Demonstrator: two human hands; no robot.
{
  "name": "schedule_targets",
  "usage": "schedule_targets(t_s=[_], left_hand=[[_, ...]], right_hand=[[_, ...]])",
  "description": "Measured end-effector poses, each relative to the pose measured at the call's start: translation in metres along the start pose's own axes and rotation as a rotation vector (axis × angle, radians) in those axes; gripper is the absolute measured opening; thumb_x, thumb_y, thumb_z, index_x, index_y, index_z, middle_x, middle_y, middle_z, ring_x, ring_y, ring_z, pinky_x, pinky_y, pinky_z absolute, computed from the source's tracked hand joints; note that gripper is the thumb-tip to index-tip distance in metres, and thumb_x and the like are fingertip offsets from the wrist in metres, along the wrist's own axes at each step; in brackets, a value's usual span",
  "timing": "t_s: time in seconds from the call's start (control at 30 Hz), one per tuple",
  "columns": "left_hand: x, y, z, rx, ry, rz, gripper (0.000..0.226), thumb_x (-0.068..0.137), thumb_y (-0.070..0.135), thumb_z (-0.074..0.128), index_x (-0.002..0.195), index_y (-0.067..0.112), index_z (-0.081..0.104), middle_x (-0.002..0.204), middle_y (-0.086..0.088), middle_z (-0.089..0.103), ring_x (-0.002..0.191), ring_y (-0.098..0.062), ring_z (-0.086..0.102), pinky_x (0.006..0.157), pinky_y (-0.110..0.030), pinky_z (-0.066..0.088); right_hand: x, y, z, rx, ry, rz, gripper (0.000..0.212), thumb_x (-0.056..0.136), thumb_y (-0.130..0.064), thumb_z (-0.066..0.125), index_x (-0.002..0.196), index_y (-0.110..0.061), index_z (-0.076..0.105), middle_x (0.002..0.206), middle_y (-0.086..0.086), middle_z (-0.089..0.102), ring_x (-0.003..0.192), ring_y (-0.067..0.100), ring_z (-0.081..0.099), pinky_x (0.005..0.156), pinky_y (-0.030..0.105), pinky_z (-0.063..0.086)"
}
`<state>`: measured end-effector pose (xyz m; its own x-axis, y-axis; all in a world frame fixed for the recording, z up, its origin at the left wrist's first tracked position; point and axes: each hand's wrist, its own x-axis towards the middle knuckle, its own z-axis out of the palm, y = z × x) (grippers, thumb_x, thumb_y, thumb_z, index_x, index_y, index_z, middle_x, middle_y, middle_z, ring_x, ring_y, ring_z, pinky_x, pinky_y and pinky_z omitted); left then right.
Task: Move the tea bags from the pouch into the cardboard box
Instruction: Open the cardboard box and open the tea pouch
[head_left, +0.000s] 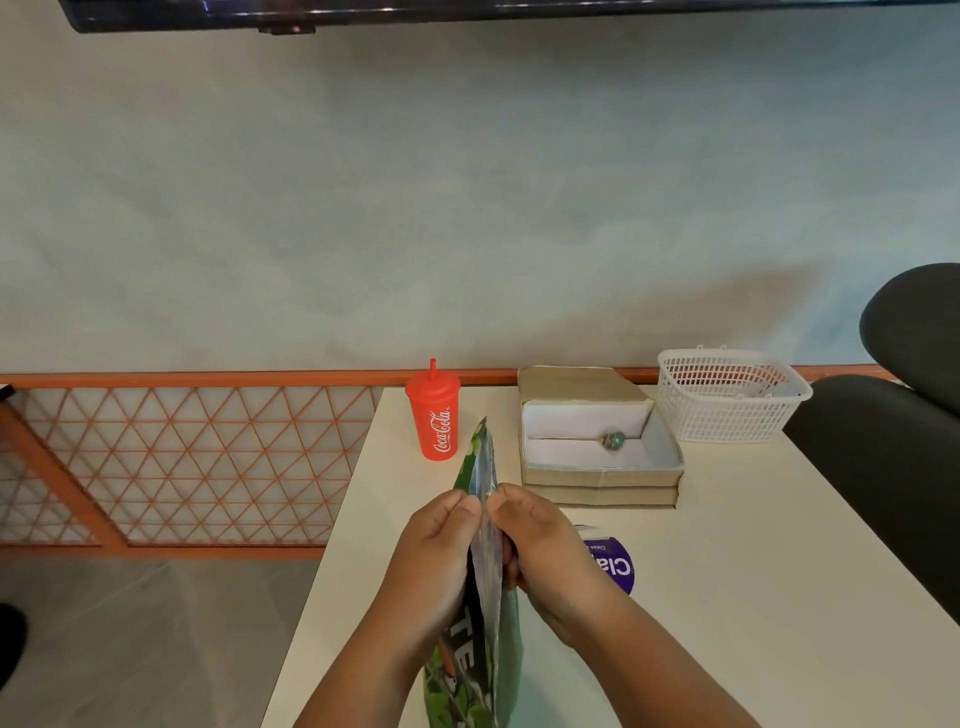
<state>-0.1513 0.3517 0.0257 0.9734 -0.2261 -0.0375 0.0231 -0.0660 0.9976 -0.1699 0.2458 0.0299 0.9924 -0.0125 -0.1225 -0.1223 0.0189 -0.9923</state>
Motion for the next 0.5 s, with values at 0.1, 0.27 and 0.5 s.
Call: schedule_targets(t_s=[0.1, 0.27, 0.5], left_hand=[[-0.0005, -0.0010, 0.0009, -0.031, -0.006, 0.000, 0.031, 0.097, 0.016, 0.039, 0.079, 0.000, 0.058, 0.063, -0.007, 0.057, 0.063, -0.018, 0.054, 0.064, -0.031, 0.042], [-0.0010, -0.0023, 0.0020, -0.067, 0.008, -0.009, 0.031, 0.098, 0.016, 0.039, 0.079, -0.002, 0.056, 0.063, -0.009, 0.055, 0.063, -0.021, 0.052, 0.065, -0.034, 0.040], [-0.0023, -0.0024, 0.0020, -0.074, -0.004, -0.017, 0.031, 0.098, 0.016, 0.038, 0.082, -0.005, 0.054, 0.062, -0.009, 0.052, 0.061, -0.021, 0.051, 0.062, -0.034, 0.041]], right_hand=[[0.0004, 0.0030, 0.0010, 0.014, -0.010, -0.004, 0.032, 0.099, -0.026, 0.035, 0.078, -0.016, 0.056, 0.061, 0.001, 0.048, 0.052, 0.008, 0.042, 0.051, 0.019, 0.036], [0.0013, 0.0070, 0.0028, 0.075, -0.011, -0.019, 0.031, 0.100, -0.028, 0.034, 0.090, -0.011, 0.059, 0.080, 0.012, 0.054, 0.073, 0.022, 0.051, 0.067, 0.030, 0.042], [-0.0010, 0.0079, 0.0040, 0.101, 0.004, -0.011, 0.032, 0.100, -0.028, 0.034, 0.090, -0.011, 0.059, 0.074, 0.007, 0.055, 0.070, 0.019, 0.051, 0.066, 0.027, 0.044]])
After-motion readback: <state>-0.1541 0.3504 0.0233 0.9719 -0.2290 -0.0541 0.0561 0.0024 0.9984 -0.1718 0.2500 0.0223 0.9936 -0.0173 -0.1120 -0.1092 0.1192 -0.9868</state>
